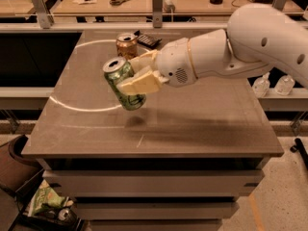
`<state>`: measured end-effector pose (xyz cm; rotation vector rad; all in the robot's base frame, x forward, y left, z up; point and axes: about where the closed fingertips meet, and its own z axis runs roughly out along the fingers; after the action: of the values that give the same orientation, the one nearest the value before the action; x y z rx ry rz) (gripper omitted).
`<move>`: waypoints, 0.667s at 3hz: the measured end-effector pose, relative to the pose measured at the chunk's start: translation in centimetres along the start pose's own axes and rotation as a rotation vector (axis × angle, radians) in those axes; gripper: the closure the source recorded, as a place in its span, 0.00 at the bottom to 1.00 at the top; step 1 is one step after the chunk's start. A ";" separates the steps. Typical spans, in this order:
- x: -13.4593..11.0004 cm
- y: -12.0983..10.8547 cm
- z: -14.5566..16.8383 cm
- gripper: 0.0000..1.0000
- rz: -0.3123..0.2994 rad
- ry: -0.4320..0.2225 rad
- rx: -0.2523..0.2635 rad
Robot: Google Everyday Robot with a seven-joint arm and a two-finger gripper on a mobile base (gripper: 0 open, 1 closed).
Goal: Knock green can over
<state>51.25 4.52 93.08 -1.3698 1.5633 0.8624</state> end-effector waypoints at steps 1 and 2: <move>0.3 -0.3 -1.2 1.00 0.028 0.163 0.037; 1.2 0.1 -2.0 1.00 0.069 0.330 0.076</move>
Offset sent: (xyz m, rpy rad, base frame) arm -0.0109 -0.0438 -0.0104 -0.5052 0.1657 -0.1974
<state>50.80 2.21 92.77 -1.4638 1.8832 0.6321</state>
